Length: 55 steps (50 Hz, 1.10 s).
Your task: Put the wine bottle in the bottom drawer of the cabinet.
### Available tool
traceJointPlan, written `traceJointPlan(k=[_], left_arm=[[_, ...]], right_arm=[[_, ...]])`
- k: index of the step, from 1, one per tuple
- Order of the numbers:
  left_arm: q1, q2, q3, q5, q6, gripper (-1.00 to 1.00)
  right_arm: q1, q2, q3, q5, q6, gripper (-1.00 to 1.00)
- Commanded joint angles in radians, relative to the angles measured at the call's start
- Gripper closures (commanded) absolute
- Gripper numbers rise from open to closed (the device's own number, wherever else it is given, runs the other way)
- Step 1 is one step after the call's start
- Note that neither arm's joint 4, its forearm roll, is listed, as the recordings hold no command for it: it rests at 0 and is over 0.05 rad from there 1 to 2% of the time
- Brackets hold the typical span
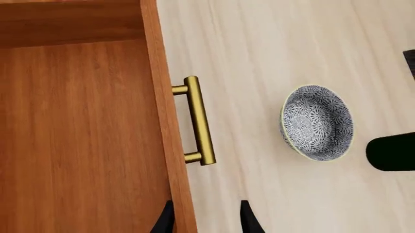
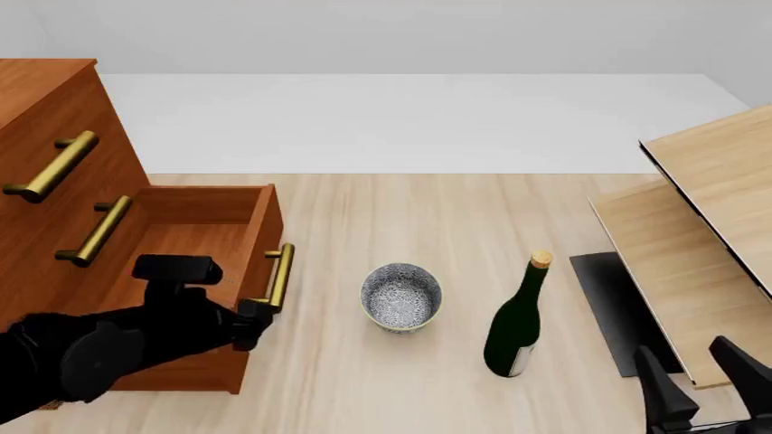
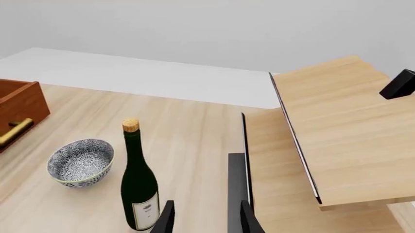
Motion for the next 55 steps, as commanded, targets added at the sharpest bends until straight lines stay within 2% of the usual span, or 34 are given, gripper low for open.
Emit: traceJointPlan(k=[1,13,23,27,29,32,36,38,40,44,52,55], left_arm=[[-0.080,-0.145,-0.095,0.083,0.092,-1.00],[-0.126,-0.217,-0.151,0.150,0.072,-1.00],[-0.190,-0.247,-0.188,0.158,0.065,-1.00],[-0.206,-0.239,-0.196,0.146,0.083,-1.00],[-0.223,-0.234,-0.208,0.141,0.066,-1.00],[-0.249,-0.225,-0.224,0.123,0.060,-1.00],[-0.286,-0.212,-0.226,0.074,0.100,-1.00],[-0.289,-0.186,-0.219,0.046,0.084,-1.00],[-0.324,-0.176,-0.212,0.013,0.097,-1.00],[-0.358,-0.143,-0.208,-0.033,0.060,-1.00],[-0.400,-0.095,-0.215,-0.104,0.053,-1.00],[-0.414,-0.081,-0.219,-0.123,0.072,-1.00]], right_arm=[[0.003,0.001,0.000,0.000,-0.002,-1.00],[0.008,0.000,0.000,0.000,-0.001,-1.00],[0.008,0.002,0.000,-0.001,-0.003,-1.00],[0.006,0.004,0.000,-0.003,-0.001,-1.00],[0.006,0.003,0.000,-0.002,-0.003,-1.00],[0.005,0.009,0.000,-0.008,-0.004,-1.00],[0.006,0.011,0.000,-0.010,-0.003,-1.00],[0.006,0.007,0.000,-0.005,-0.008,-1.00],[0.005,0.008,0.000,-0.006,-0.003,-1.00],[0.007,0.007,0.000,-0.006,-0.004,-1.00],[0.006,0.003,0.000,-0.002,-0.004,-1.00],[0.006,0.001,0.000,-0.001,-0.003,-1.00]])
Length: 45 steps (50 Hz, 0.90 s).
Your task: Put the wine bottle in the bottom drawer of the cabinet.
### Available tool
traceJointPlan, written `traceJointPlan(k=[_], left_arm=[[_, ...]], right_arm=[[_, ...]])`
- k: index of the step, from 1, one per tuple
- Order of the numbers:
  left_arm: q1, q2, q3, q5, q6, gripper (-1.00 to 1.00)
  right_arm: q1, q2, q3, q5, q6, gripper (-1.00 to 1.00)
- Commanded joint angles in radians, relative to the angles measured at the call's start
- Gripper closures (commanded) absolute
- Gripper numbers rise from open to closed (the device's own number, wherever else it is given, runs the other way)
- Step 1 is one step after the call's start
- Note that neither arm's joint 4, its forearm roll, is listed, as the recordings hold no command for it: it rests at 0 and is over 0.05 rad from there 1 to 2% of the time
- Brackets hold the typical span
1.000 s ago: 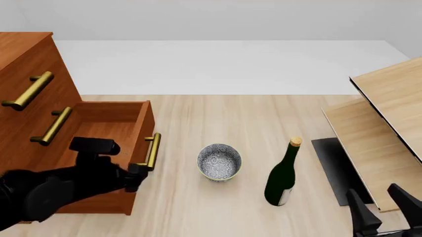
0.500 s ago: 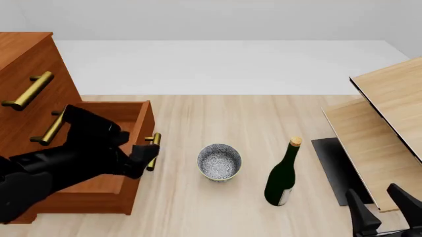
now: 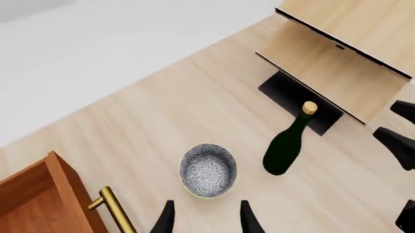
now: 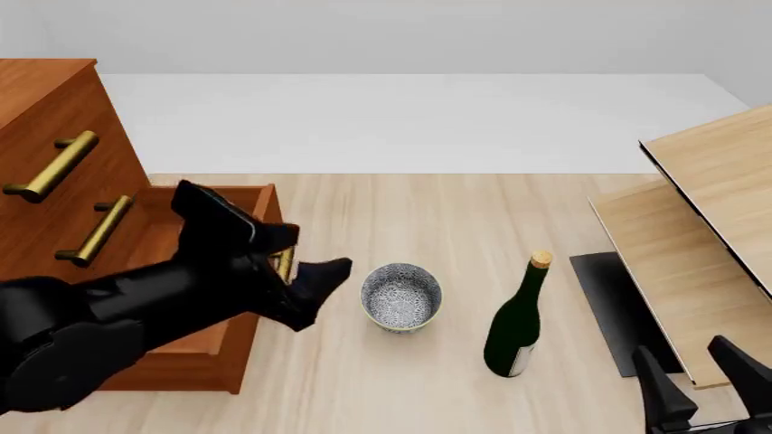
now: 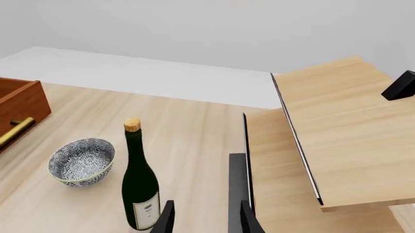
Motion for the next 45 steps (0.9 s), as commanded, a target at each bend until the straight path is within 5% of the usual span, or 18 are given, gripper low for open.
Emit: traceJointPlan(k=[1,3,8,45], left_arm=[[-0.077,0.062,-0.013,-0.099,0.007,-1.00],[-0.092,0.065,-0.018,-0.106,-0.020,-1.00],[-0.099,0.071,-0.010,-0.157,0.070,-1.00],[-0.240,0.204,-0.066,-0.377,-0.030,-1.00]], right_arm=[[0.000,-0.002,0.000,0.002,-0.001,-1.00],[-0.001,0.000,0.000,0.002,0.000,-1.00],[0.000,-0.006,0.000,0.007,0.000,-1.00],[0.000,0.000,0.000,0.002,0.005,-1.00]])
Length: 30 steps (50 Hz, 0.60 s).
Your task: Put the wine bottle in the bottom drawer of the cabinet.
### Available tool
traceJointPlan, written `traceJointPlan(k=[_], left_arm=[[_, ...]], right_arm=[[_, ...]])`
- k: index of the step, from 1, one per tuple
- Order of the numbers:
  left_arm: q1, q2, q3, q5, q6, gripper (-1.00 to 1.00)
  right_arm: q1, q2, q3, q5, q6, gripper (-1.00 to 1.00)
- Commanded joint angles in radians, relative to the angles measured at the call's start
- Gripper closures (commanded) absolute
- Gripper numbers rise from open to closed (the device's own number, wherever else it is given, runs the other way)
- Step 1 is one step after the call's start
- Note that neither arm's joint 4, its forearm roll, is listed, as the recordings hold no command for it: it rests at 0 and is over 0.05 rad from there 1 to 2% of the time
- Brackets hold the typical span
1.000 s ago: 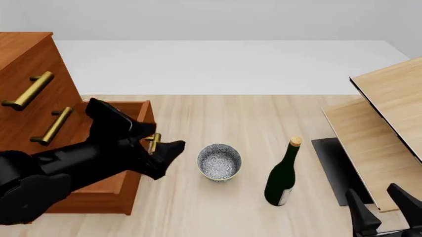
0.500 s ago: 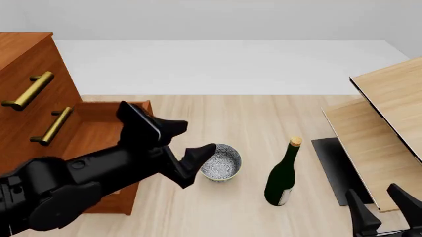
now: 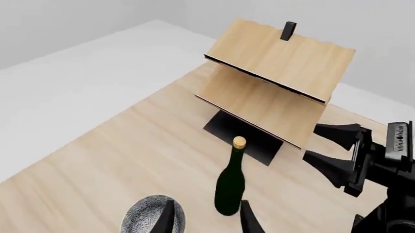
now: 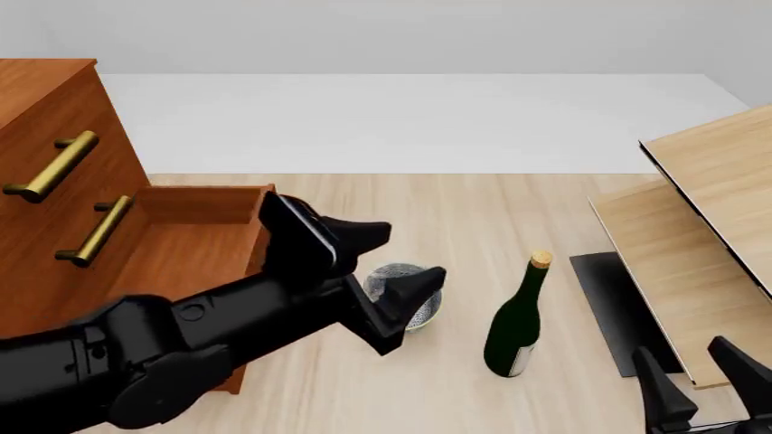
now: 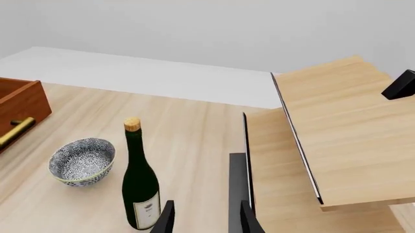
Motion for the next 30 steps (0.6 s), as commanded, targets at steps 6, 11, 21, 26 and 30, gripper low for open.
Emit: traceJointPlan(k=[6,11,21,26,30], left_arm=[[-0.060,0.070,-0.056,-0.052,-0.019,-1.00],[-0.079,0.105,-0.087,-0.055,-0.010,-1.00],[-0.108,0.178,-0.139,-0.068,0.001,-1.00],[-0.111,0.214,-0.164,-0.071,0.016,-1.00],[-0.120,0.237,-0.186,-0.065,0.020,-1.00]], right_arm=[[-0.003,0.003,0.000,-0.003,0.004,-1.00],[-0.005,-0.001,0.000,0.000,0.004,-1.00],[-0.007,-0.006,0.000,0.007,0.008,-1.00],[-0.007,-0.005,0.000,0.008,0.006,-1.00],[-0.005,-0.002,0.000,0.007,0.005,-1.00]])
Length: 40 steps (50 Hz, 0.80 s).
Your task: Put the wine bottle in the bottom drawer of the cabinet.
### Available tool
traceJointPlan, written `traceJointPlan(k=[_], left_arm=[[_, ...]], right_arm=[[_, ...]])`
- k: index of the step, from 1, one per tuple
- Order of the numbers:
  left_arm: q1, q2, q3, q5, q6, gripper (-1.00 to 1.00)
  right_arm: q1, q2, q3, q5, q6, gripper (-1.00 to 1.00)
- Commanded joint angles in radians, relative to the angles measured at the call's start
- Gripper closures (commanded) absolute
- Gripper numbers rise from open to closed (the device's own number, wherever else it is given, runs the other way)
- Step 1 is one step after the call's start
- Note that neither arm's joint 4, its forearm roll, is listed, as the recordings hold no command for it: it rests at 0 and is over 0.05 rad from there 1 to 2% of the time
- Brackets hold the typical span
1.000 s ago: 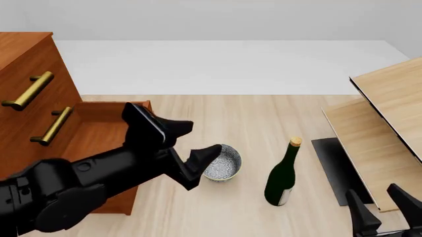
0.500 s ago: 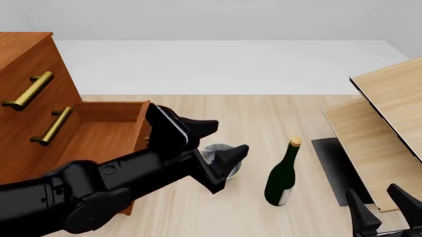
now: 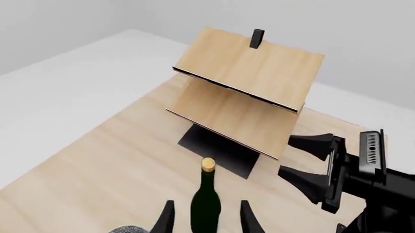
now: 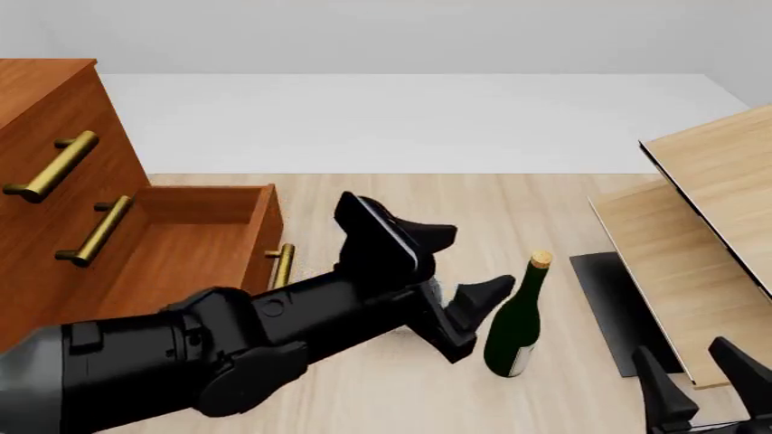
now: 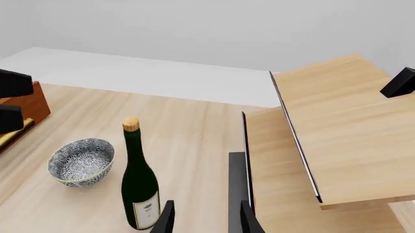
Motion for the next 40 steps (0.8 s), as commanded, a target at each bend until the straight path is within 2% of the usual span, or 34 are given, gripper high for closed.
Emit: traceJointPlan(k=[1,19,40], left_arm=[[-0.026,0.077,-0.062,-0.001,0.016,-1.00],[-0.052,0.157,-0.120,0.015,0.030,-1.00],[-0.038,0.235,-0.162,0.014,0.044,-1.00]], right_arm=[[0.000,0.000,0.000,0.004,0.000,-1.00],[-0.002,-0.001,0.000,0.006,0.002,-1.00],[-0.001,-0.005,0.000,0.015,0.007,-1.00]])
